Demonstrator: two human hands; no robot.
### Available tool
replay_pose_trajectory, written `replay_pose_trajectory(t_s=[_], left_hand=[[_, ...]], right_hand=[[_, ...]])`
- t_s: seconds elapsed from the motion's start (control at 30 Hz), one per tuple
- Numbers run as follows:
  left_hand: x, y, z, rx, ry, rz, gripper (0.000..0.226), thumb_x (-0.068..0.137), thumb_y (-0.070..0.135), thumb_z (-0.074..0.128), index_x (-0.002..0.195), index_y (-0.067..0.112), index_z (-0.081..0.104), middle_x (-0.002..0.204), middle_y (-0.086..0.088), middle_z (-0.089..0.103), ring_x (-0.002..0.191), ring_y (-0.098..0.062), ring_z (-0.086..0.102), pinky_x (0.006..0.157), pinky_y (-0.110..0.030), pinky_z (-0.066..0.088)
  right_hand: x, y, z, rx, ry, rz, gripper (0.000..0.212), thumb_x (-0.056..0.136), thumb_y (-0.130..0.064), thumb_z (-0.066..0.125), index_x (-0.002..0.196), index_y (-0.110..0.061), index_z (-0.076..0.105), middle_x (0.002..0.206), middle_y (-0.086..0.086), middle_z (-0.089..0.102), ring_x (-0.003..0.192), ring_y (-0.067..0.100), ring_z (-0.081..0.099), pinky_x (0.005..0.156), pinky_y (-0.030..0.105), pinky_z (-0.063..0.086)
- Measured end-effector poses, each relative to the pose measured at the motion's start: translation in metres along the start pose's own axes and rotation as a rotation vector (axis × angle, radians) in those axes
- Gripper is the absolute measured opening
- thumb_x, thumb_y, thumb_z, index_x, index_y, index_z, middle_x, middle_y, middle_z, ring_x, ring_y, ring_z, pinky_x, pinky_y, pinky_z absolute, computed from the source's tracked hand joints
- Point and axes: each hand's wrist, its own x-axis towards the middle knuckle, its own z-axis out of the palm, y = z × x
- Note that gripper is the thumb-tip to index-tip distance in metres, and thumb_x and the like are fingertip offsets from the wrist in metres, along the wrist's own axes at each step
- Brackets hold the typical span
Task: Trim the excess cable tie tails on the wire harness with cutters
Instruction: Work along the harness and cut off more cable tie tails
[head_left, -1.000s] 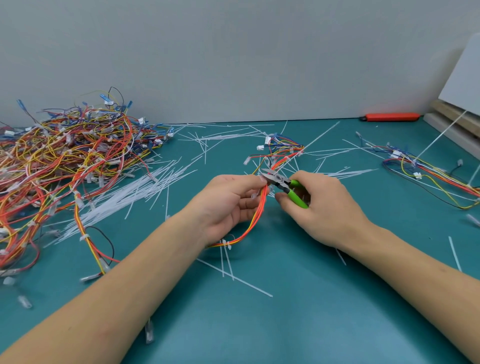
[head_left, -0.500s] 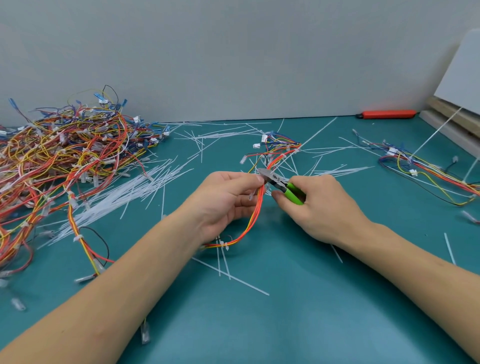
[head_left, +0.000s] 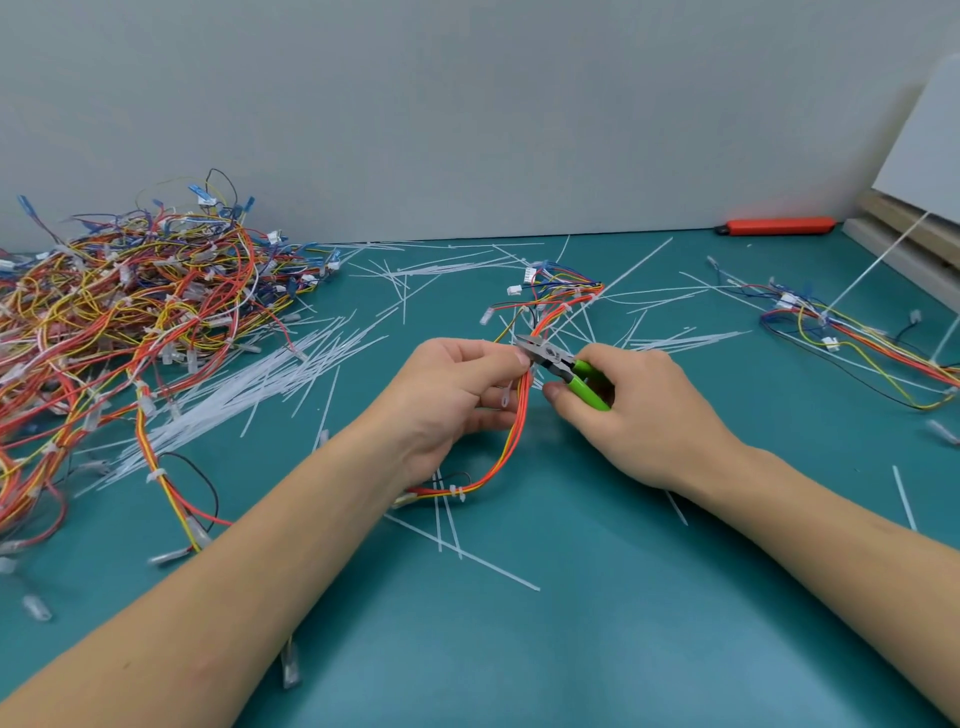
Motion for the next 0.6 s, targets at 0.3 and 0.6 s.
replay_pose_trajectory(t_s=[0.3, 0.6], left_hand=[[-0.0011, 0.0001, -0.0002, -0.036, -0.035, -0.004, 0.015, 0.095, 0.014, 0.068, 0.083, 0.013, 0.076, 0.079, -0.004, 0.067, 0.055, -0.010, 0.057, 0.054, -0.023, 0.053], [0.0002, -0.0005, -0.0020, -0.084, -0.084, -0.071, 0.018, 0.096, 0.014, 0.067, 0.081, 0.013, 0.076, 0.079, -0.006, 0.063, 0.055, -0.008, 0.059, 0.056, -0.023, 0.055]], right_hand=[[-0.0007, -0.0020, 0.0000, -0.032, 0.027, 0.002, 0.048, 0.094, -0.048, 0.066, 0.065, -0.020, 0.039, 0.053, -0.003, 0.043, 0.055, 0.019, 0.044, 0.052, 0.035, 0.036], [0.0008, -0.0011, -0.0009, 0.030, -0.004, -0.013, 0.028, 0.093, -0.045, 0.069, 0.079, -0.026, 0.054, 0.061, -0.009, 0.052, 0.062, 0.012, 0.050, 0.058, 0.034, 0.040]])
